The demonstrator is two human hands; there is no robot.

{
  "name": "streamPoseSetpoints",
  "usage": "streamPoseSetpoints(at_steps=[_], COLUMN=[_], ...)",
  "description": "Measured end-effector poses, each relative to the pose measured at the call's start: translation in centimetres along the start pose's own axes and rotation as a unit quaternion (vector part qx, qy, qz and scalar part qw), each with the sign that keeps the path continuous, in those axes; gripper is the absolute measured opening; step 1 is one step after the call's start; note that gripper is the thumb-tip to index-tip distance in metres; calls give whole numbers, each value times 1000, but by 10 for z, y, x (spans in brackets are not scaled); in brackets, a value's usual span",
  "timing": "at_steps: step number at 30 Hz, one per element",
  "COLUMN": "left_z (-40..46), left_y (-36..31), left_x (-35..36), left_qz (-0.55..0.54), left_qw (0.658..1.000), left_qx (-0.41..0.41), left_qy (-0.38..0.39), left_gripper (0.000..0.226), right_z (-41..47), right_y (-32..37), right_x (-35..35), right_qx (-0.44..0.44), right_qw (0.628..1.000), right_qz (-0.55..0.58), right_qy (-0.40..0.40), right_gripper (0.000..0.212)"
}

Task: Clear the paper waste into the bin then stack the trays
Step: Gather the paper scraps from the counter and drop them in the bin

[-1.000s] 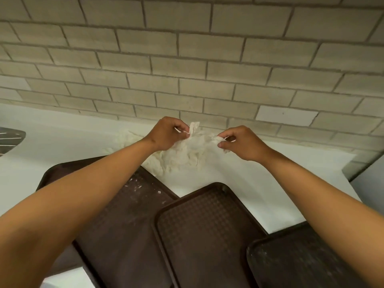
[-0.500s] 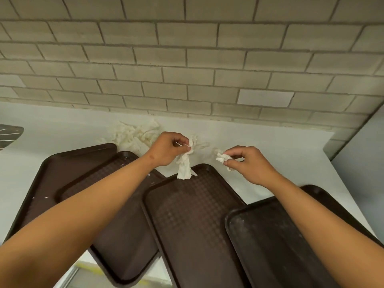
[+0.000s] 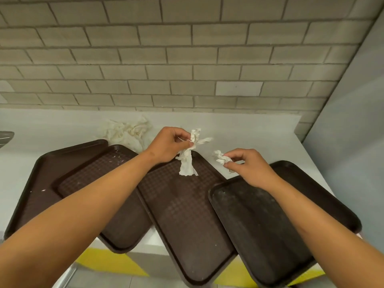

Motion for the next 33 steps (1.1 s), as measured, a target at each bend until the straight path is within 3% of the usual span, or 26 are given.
streamPoseSetpoints(at_steps=[14,33], left_z=[-109,-161], left_y=[-57,-115], left_x=[96,260], left_qz=[-43,-73], left_qw=[997,990], left_qx=[13,20], left_qy=[66,118], left_gripper=[8,11], right_z=[-173,-317], right_y=[-7,-94], right_x=[-36,-116], right_qx=[30,77], right_qw=[998,985], right_qz=[23,83], right_qy=[-46,-132], right_gripper=[26,25])
Point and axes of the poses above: each hand's wrist, its own z-axis towards the middle knuckle, its own x-axis out of the palm, y = z × x, the point moved 3 cm from there along z, towards the middle knuckle, and after that the axes turned 12 degrees about -z, right-handed, at the moved point
